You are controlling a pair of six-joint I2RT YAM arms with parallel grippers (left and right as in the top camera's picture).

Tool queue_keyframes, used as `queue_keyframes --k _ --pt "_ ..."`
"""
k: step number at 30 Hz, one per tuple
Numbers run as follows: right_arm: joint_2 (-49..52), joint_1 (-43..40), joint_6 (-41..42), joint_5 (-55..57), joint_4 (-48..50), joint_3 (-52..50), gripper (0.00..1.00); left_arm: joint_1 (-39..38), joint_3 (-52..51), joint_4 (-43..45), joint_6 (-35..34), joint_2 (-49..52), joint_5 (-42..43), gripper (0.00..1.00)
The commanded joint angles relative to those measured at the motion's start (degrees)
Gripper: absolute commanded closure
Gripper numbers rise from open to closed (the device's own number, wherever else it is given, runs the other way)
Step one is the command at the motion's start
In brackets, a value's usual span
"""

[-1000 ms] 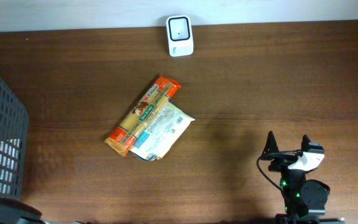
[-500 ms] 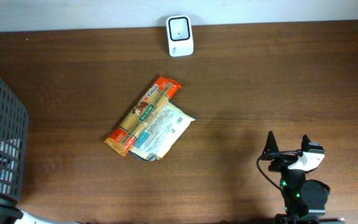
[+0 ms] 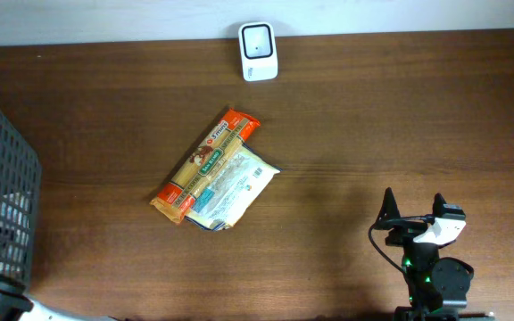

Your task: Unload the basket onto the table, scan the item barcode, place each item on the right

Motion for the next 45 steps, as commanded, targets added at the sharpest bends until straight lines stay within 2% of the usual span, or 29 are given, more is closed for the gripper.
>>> queue_keyframes --k 1,4,7,10,14,16,20,22,25,31,34,35,36,37,38,42,45 --pt "-0.4 -0.3 -0.4 0.5 -0.1 -0.5 0.01 -1.0 -2.8 0.2 -4.5 1.8 -6.2 1.0" --pt "-0.4 -0.3 -0.4 0.5 -0.1 -0.5 0.01 -1.0 0.9 -3.3 -14.0 1.7 -13.7 1.0" --pt "-0.4 -0.3 -0.4 0.5 -0.1 -0.5 0.01 -1.0 13.9 -12.5 -19.2 -0.1 -13.7 1.0" --pt "-0.4 -0.3 -0.4 0.5 -0.1 -0.5 0.01 -1.3 30.9 -17.3 -21.4 -6.8 -7.8 1.0" --pt "-0.4 -0.3 -0.4 0.5 -0.1 -0.5 0.01 -5.3 38.1 -15.1 -21.5 -17.2 0.0 1.0" --pt "-0.4 -0.3 -0.4 0.5 -0.1 -0.5 0.01 -10.6 38.1 -14.8 -21.4 -21.6 3.1 1.0" --pt "-0.4 -0.3 -0.4 0.5 -0.1 -0.5 0.01 -32.2 36.2 -21.7 -16.2 -22.2 3.4 1.0" --pt "-0.4 -0.3 -0.4 0.5 -0.1 -0.5 0.01 -41.3 31.4 -22.0 -15.2 -20.9 3.4 0.99" --pt "-0.4 -0.3 -0.4 0.5 -0.1 -0.5 0.01 -56.8 17.6 -15.4 -15.0 -18.7 3.4 0.99" --pt "-0.4 -0.3 -0.4 0.5 -0.1 -0.5 0.01 -74.3 0.0 -1.0 -15.9 -14.7 1.8 0.92" --pt "-0.4 -0.3 -0.4 0.5 -0.1 -0.5 0.01 -76.9 -2.2 1.2 -21.0 -12.8 -1.7 0.94" --pt "-0.4 -0.3 -0.4 0.5 -0.1 -0.5 0.01 -77.2 -2.3 1.5 -21.9 -12.3 -1.7 0.91" --pt "-0.4 -0.3 -0.4 0.5 -0.1 -0.5 0.01 -77.4 -2.3 1.6 -21.9 -12.2 -1.7 0.79" --pt "-0.4 -0.3 -0.4 0.5 -0.1 -0.5 0.01 -77.4 -2.3 1.7 -21.9 -12.2 -1.7 0.61" --pt "-0.4 -0.3 -0.4 0.5 -0.1 -0.5 0.01 -77.4 -2.0 1.7 -22.8 -12.2 -1.7 0.01" --pt "-0.4 -0.3 -0.4 0.5 -0.1 -0.5 0.01 -74.8 7.2 -2.7 -22.8 -15.3 -4.0 0.01" --pt "-0.4 -0.3 -0.4 0.5 -0.1 -0.5 0.01 -67.8 21.4 -7.8 -22.8 -19.3 -11.3 0.01"
